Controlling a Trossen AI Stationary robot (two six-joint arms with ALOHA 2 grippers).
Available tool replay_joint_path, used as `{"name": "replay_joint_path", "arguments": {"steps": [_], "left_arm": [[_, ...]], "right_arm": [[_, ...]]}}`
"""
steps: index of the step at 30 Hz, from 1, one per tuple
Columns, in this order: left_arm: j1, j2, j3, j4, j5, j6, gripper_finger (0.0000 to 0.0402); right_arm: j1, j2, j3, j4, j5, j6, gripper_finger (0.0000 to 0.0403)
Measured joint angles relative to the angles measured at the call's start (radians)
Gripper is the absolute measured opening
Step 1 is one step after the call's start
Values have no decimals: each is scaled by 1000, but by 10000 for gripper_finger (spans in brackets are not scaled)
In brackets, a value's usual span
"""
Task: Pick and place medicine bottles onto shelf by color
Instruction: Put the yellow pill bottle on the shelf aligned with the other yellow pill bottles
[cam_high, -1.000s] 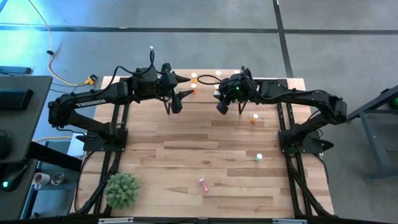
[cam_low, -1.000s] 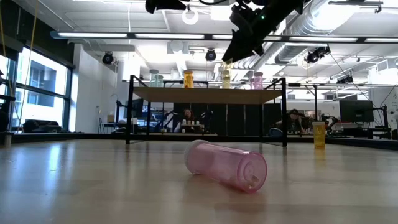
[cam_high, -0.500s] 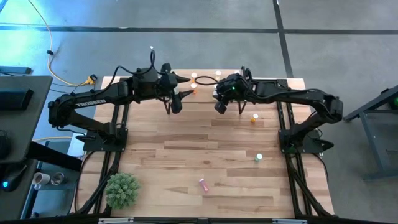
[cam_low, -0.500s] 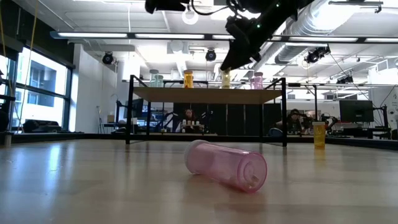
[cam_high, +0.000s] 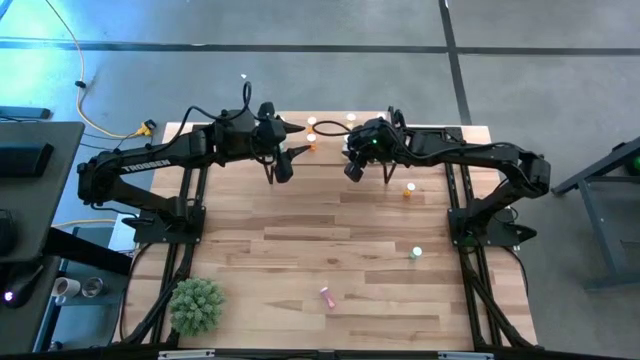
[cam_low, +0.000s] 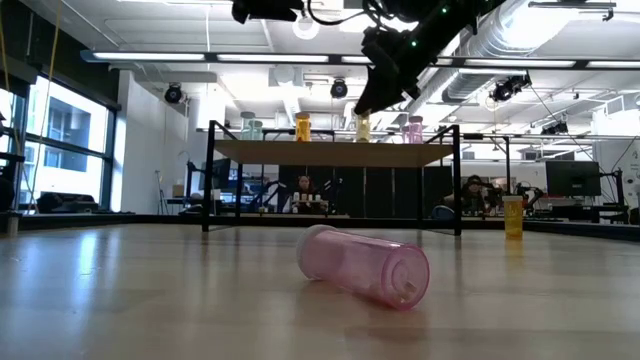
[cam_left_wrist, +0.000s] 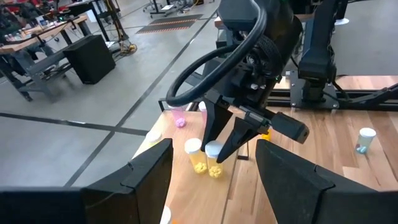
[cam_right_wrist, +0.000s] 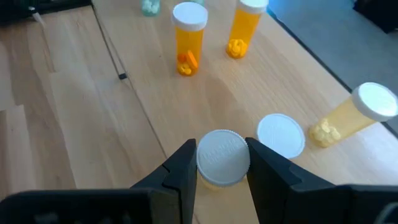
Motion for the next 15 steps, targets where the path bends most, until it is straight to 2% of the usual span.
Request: {"name": "replay_joint_path", "arguments": {"steps": [15], "left_arm": [[0, 0, 0, 0, 0, 0, 218]], "right_arm": [[-13, 0, 0, -7, 7, -18, 104]]}}
